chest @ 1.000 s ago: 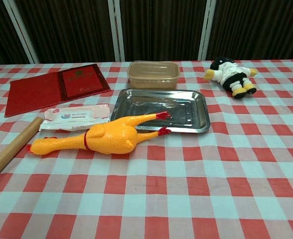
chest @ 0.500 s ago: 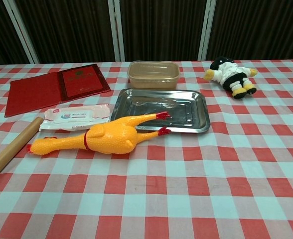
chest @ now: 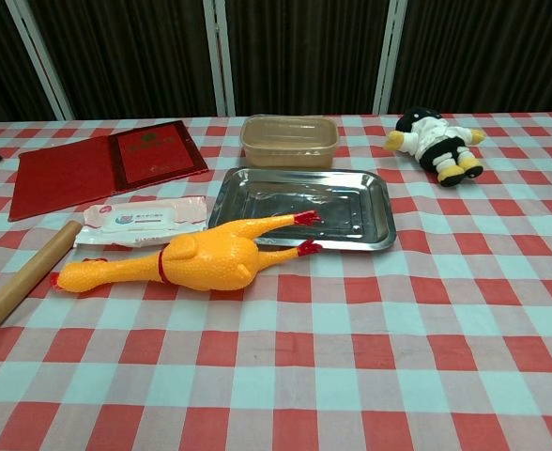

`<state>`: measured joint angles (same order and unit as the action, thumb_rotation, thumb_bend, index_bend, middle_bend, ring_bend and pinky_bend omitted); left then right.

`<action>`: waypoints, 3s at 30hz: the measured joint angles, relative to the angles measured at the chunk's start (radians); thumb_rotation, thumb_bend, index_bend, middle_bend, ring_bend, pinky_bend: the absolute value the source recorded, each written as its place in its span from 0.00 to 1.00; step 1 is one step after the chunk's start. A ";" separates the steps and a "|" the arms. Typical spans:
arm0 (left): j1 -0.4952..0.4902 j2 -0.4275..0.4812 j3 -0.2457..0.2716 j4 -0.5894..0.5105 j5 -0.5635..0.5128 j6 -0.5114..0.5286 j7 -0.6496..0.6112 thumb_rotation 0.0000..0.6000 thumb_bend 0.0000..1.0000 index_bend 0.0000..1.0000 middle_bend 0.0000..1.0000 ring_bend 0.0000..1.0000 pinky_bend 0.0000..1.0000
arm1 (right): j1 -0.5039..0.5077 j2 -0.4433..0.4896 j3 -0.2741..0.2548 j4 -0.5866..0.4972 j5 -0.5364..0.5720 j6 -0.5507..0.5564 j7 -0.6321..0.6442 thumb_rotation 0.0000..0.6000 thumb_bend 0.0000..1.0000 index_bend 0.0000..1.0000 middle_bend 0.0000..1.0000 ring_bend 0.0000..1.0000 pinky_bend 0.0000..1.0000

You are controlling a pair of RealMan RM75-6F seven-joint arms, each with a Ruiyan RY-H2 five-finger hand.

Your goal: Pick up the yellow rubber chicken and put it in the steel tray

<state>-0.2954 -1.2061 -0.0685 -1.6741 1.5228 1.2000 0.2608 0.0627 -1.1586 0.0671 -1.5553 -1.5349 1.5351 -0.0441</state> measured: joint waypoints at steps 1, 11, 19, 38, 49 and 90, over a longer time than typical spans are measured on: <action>-0.017 -0.015 -0.003 0.002 -0.005 -0.025 0.011 1.00 0.10 0.15 0.21 0.17 0.23 | 0.000 0.001 -0.001 0.000 -0.001 0.000 0.000 1.00 0.41 0.06 0.09 0.06 0.01; -0.175 -0.242 -0.051 0.091 -0.134 -0.234 0.123 1.00 0.12 0.14 0.21 0.17 0.29 | -0.008 0.005 -0.002 -0.002 0.006 0.005 0.001 1.00 0.41 0.06 0.09 0.06 0.01; -0.234 -0.371 -0.073 0.172 -0.200 -0.276 0.156 1.00 0.15 0.17 0.24 0.21 0.33 | -0.019 0.012 -0.001 -0.003 0.015 0.014 0.001 1.00 0.41 0.06 0.09 0.06 0.01; -0.267 -0.452 -0.063 0.275 -0.189 -0.257 0.058 1.00 0.37 0.32 0.40 0.35 0.45 | -0.028 0.014 0.000 -0.005 0.022 0.021 0.001 1.00 0.41 0.07 0.09 0.06 0.01; -0.275 -0.471 -0.034 0.327 -0.145 -0.242 0.005 1.00 0.43 0.36 0.43 0.38 0.47 | -0.027 0.013 0.001 -0.008 0.029 0.012 -0.003 1.00 0.40 0.07 0.09 0.06 0.01; -0.427 -0.282 -0.026 0.185 0.138 -0.163 -0.207 1.00 0.68 0.55 0.61 0.55 0.61 | 0.034 0.144 -0.006 -0.147 -0.126 -0.010 0.248 1.00 0.38 0.09 0.10 0.09 0.07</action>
<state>-0.7221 -1.4877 -0.0946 -1.4890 1.6613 1.0371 0.0537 0.0968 -1.0143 0.0609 -1.7023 -1.6606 1.5246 0.2042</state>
